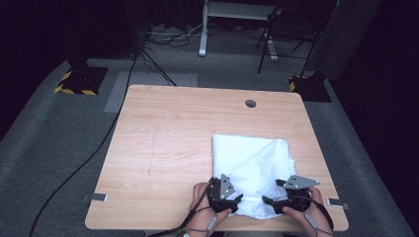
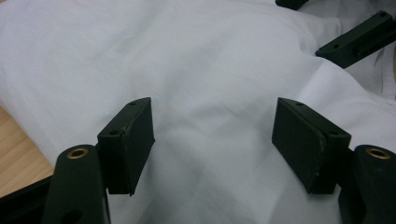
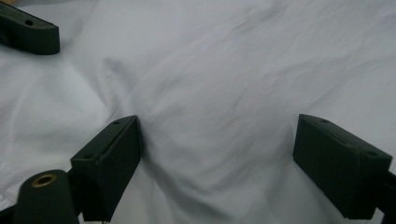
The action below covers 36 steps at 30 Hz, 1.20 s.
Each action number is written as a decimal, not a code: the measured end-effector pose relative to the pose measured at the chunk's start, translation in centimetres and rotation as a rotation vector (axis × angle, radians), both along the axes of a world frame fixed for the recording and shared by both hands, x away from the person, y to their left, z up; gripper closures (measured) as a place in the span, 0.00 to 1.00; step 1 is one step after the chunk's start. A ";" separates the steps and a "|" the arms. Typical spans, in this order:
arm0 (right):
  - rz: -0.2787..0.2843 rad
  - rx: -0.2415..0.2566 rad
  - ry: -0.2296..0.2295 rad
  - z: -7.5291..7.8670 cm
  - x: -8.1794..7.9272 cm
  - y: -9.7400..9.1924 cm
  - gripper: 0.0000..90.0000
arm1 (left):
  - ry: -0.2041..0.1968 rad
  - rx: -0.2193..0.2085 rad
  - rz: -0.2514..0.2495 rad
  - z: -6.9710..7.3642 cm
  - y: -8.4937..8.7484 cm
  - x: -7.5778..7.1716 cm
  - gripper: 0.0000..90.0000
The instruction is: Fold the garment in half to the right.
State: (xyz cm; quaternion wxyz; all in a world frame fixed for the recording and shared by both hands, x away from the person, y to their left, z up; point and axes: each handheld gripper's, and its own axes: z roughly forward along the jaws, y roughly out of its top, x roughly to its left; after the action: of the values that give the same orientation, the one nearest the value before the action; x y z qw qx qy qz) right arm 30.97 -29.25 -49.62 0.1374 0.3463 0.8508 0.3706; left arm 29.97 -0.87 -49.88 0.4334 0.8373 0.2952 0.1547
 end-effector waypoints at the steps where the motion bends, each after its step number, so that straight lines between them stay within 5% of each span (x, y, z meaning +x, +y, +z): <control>1: -0.005 -0.001 -0.001 0.0 0.3 0.4 0.16 | 0.004 -0.004 0.005 0.0 0.4 0.3 0.33; 16: -0.049 0.004 0.004 -0.1 5.2 5.1 0.15 | 0.052 -0.036 0.095 0.3 4.4 4.5 0.33; 22: -0.076 0.009 -0.019 0.0 5.7 6.1 0.19 | 0.066 -0.054 0.135 0.8 5.3 5.0 0.29; 31: -0.036 0.071 -0.091 3.9 3.7 4.9 0.19 | 0.011 -0.089 0.140 3.6 6.8 3.0 0.26; 36: -0.021 0.105 -0.146 7.4 2.5 3.2 0.19 | -0.044 -0.101 0.129 6.6 7.6 1.4 0.26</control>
State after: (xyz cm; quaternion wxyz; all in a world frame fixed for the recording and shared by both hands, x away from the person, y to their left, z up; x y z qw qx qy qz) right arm 33.50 -26.07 -42.17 0.1848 0.3339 0.8142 0.4375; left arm 31.37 6.74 -43.23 0.4706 0.7900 0.3463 0.1856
